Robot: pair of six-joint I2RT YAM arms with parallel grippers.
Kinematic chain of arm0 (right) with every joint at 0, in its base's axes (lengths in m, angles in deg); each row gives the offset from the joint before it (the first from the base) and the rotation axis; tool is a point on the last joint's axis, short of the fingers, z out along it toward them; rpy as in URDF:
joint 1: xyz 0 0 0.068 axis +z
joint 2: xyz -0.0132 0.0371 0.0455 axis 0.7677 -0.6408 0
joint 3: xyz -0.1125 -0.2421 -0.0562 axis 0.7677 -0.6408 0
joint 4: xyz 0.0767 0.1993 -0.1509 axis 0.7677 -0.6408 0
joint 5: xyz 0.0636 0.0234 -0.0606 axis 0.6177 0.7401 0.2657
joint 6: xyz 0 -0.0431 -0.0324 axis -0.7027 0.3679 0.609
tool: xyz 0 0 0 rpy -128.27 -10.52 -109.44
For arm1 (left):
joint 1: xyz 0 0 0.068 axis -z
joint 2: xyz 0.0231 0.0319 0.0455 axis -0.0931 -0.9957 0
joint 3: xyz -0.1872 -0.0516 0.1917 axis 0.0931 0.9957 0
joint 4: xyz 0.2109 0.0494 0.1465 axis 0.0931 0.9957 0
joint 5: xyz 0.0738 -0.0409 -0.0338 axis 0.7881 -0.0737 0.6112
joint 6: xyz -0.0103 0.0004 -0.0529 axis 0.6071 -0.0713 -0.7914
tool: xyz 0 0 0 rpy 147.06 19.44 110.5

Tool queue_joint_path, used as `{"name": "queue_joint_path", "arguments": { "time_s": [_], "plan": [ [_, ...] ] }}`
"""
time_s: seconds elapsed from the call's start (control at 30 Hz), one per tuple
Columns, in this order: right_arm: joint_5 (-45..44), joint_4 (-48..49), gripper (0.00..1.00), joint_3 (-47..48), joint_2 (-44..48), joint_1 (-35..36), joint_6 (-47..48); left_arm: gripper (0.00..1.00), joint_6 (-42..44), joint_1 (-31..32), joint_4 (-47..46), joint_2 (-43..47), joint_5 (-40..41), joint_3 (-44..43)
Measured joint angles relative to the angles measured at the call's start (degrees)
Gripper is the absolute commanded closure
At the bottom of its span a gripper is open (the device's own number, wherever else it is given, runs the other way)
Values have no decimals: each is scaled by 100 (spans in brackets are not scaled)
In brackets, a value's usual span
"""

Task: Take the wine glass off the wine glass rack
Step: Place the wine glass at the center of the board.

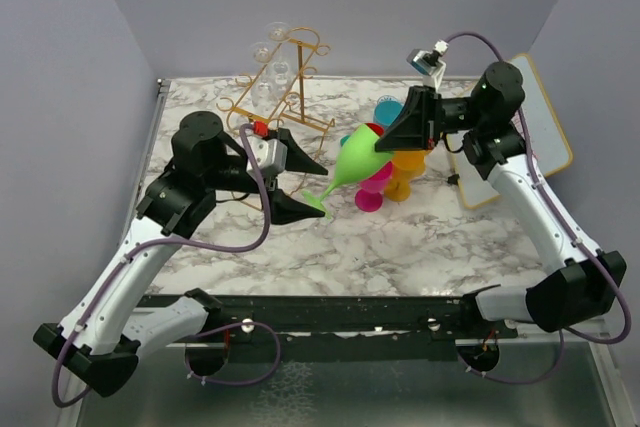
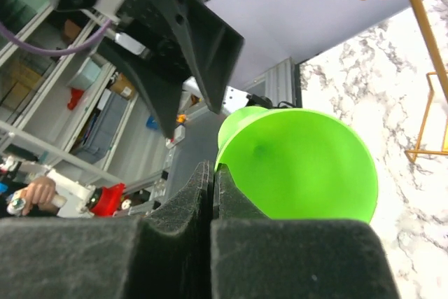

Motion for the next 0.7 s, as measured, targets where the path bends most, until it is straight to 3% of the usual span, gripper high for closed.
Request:
{"name": "queue_joint_path", "arguments": {
  "time_s": [0.1, 0.37, 0.53, 0.7],
  "plan": [
    [-229, -1884, 100, 243, 28, 2, 1543, 11, -90, 0, 133, -94, 297, -337],
    [-1386, -5034, 99, 343, 28, 306, 3801, 1, -256, 0, 581, -520, 981, -1003],
    [-2315, -6126, 99, 363, 136, 435, 4459, 1, -352, -4, 820, -710, 1329, -1156],
    [-3523, -6601, 100, 48, 831, 494, 4966, 1, -472, -31, 946, -776, 1825, -1283]
  ]
}}
